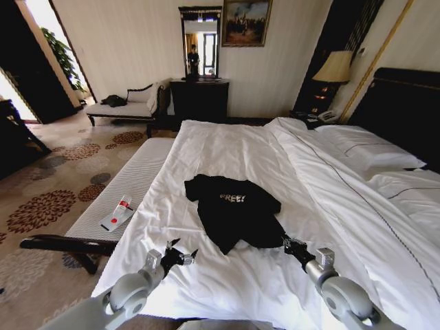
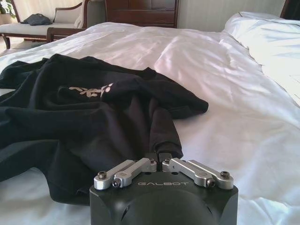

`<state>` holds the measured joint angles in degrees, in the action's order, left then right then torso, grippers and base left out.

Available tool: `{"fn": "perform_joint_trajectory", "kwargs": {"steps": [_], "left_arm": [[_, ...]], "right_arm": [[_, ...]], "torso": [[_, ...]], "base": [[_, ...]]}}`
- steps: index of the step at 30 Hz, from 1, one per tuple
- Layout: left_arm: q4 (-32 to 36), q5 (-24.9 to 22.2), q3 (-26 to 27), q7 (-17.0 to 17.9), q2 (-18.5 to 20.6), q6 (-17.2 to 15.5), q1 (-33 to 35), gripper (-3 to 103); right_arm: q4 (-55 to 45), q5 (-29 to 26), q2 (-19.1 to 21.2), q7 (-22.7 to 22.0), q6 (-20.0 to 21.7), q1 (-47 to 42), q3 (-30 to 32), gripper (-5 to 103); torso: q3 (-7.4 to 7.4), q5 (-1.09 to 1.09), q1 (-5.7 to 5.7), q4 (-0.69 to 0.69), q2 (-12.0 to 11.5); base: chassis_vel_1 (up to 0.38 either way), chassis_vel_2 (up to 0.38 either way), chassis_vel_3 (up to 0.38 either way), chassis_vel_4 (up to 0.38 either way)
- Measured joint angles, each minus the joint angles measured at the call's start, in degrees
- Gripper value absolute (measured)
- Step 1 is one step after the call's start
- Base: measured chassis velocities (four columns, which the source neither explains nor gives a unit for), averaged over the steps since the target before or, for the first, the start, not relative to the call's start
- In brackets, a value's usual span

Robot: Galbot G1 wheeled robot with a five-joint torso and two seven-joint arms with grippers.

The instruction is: Fold the clothes on the bed.

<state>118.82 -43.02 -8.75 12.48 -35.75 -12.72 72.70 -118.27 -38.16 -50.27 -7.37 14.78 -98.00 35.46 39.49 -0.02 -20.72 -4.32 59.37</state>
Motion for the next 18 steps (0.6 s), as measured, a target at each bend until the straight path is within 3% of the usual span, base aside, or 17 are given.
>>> {"fn": "perform_joint_trajectory", "kwargs": {"steps": [7, 10, 11, 15, 18], "left_arm": [[-4.0, -0.8, -5.4, -0.6, -5.9, 1.7, -4.5, 102], [-4.4, -1.7, -5.5, -0.5, -7.3, 1.9, -4.7, 100], [-4.7, -2.8, -5.7, -0.5, -8.3, 2.0, -5.0, 99], [-4.7, -8.6, -7.0, -0.5, -12.0, 2.1, -6.2, 98], [-5.4, -6.6, -7.8, -2.1, -13.0, 2.1, -6.9, 94]], "right_arm": [[2.2, -0.9, 0.3, -0.1, -0.1, 3.3, -2.3, 1], [2.9, -1.6, 0.9, -0.2, -0.1, 5.1, -3.6, 1], [3.3, -2.1, 1.3, -0.3, -0.1, 6.1, -4.3, 1], [4.4, -2.9, 2.2, -0.3, 0.2, 7.7, -5.1, 1], [4.6, -3.4, 2.4, -0.4, 0.2, 8.2, -5.3, 1]], "torso": [[0.0, 0.0, 0.0, -0.06, 0.0], [0.01, 0.0, 0.0, 0.01, 0.0], [0.01, 0.01, 0.0, 0.05, 0.0], [0.01, 0.0, -0.01, -0.04, 0.0], [0.01, 0.01, -0.01, 0.0, 0.0]], "base": [[0.0, 0.0, 0.0, 0.0], [0.0, 0.0, 0.0, 0.0], [0.0, 0.0, 0.0, 0.0], [0.0, 0.0, 0.0, 0.0], [0.0, 0.0, 0.0, 0.0]]}}
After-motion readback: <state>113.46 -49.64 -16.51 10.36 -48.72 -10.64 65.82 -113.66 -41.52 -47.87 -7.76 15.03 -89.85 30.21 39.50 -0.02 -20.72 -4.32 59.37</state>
